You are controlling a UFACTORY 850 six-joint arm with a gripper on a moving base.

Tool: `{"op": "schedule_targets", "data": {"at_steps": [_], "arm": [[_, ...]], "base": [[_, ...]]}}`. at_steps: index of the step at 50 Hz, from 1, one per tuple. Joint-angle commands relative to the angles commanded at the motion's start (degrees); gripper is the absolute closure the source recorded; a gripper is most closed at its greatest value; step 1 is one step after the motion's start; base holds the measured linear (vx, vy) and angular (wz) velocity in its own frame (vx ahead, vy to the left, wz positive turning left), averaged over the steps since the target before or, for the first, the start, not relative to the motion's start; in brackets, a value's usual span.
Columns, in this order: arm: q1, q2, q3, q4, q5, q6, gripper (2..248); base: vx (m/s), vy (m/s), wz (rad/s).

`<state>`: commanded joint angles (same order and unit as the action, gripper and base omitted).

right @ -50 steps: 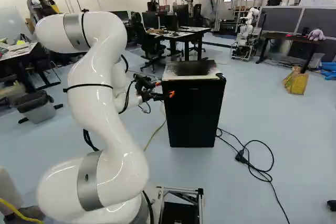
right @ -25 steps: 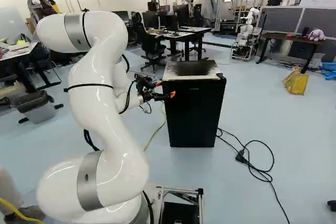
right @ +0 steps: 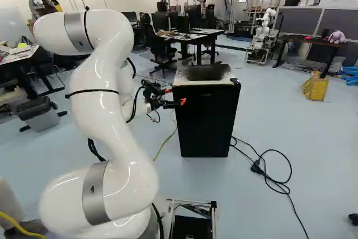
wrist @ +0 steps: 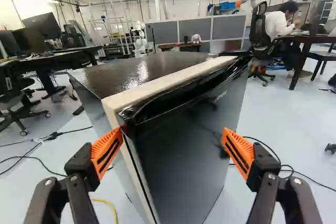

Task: Grab a drink from the fridge

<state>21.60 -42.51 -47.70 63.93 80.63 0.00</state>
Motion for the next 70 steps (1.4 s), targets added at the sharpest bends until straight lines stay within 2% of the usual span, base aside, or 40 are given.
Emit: {"op": "schedule_targets", "data": {"at_steps": [17,39,70], "arm": [[0.31,0.33,0.60,0.00,0.00,0.00,3],[2.35,0.62,1.13,0.00,0.00,0.00,3],[2.03,-0.57,-1.05,0.00,0.00,0.00,3]], "base": [[0.000,0.000,0.000],[0.000,0.000,0.000],[0.000,0.000,0.000]]}}
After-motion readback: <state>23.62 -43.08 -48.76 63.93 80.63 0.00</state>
